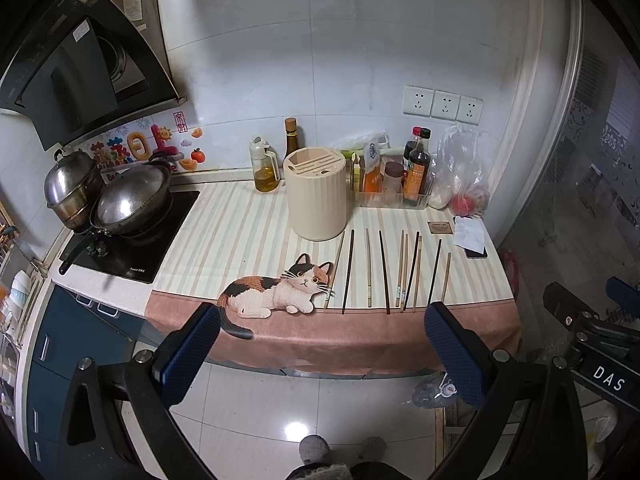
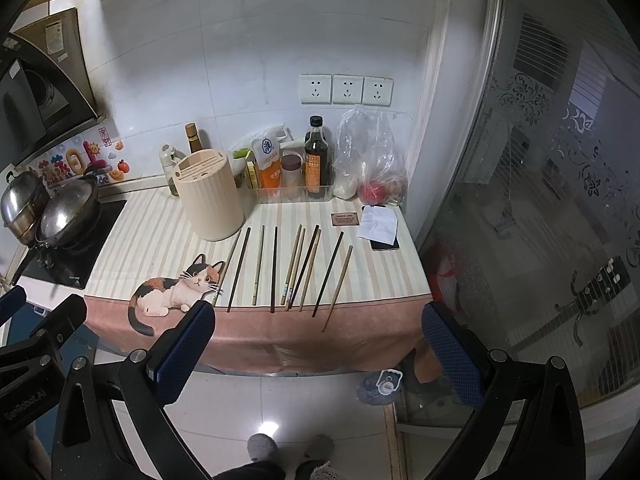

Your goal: Organize utensils

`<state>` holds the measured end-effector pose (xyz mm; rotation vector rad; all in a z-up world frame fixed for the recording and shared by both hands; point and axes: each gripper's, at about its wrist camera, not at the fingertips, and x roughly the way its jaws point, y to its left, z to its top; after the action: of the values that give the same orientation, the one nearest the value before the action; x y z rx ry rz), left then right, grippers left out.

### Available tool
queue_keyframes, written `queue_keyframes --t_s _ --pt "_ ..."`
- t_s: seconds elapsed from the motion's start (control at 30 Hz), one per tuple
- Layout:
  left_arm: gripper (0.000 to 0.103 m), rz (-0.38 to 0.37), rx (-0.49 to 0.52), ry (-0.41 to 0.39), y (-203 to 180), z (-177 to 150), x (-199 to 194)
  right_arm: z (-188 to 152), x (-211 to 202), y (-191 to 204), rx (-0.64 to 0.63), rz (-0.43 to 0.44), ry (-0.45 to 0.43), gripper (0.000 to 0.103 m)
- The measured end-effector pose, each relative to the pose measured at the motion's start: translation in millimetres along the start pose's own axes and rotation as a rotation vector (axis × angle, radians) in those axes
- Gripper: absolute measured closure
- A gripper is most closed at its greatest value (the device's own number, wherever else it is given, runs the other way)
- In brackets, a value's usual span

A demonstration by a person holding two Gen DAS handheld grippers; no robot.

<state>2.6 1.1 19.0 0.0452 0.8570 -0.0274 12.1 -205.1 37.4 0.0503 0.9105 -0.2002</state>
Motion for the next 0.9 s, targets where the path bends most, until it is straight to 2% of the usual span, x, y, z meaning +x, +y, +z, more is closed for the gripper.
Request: queue_keyframes --t_s 0.9 --pt "0.000 -0.008 0.000 -0.011 -0.9 11.0 -3.9 1.4 -7.1 1.4 0.005 0.001 -0.022 0.000"
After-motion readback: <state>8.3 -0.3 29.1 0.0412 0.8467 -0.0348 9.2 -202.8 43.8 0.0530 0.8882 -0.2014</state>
